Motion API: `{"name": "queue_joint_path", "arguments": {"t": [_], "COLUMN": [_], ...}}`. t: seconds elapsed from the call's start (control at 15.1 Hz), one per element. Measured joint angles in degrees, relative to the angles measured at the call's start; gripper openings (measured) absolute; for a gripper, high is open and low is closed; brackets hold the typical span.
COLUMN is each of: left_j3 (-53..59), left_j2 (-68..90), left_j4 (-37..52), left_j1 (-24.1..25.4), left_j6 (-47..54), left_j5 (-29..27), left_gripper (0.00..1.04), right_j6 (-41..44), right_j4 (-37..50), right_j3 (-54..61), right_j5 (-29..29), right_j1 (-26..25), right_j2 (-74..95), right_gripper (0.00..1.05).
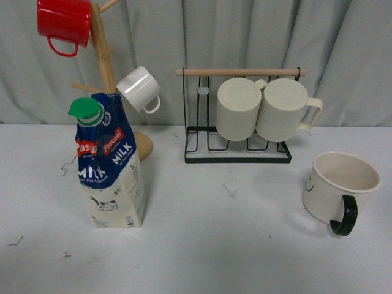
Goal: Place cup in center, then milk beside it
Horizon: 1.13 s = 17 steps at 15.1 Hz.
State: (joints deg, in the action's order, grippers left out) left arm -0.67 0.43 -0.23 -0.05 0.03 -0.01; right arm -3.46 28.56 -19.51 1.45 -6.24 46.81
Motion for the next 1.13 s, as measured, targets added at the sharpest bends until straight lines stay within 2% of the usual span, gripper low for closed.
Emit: {"name": "queue_joint_path", "arguments": {"t": [0.2, 0.4, 0.6, 1.06, 1.13], "left_j3": [0.0, 0.0, 0.0, 0.0, 0.0], "left_j2": [0.0, 0.0, 0.0, 0.0, 0.0], "left_j4": [0.0, 0.0, 0.0, 0.0, 0.0], "left_j1": [0.0, 0.0, 0.0, 0.0, 0.0], "left_j6": [0.0, 0.0, 0.0, 0.0, 0.0], "left_j5": [0.0, 0.0, 0.0, 0.0, 0.0], "left_gripper": [0.98, 0.98, 0.98, 0.98, 0.98], "right_j6": [-10.6, -13.5, -12.6, -11.9, -11.9], "right_j4": [-7.7, -20.5, -25.9, -25.5, -25.4], "right_j3": [-19.1, -36.4, -39.8, -41.0, -41.0], "right_j5": [-3.1, -4.5, -5.1, -4.9, -4.9], "right_j1": [1.9, 7.2, 9.1, 8.8, 8.8], "right_j2": [28.1, 50.0, 59.5, 66.2, 66.5], "right_gripper": [0.98, 0.98, 0.98, 0.98, 0.91]}}
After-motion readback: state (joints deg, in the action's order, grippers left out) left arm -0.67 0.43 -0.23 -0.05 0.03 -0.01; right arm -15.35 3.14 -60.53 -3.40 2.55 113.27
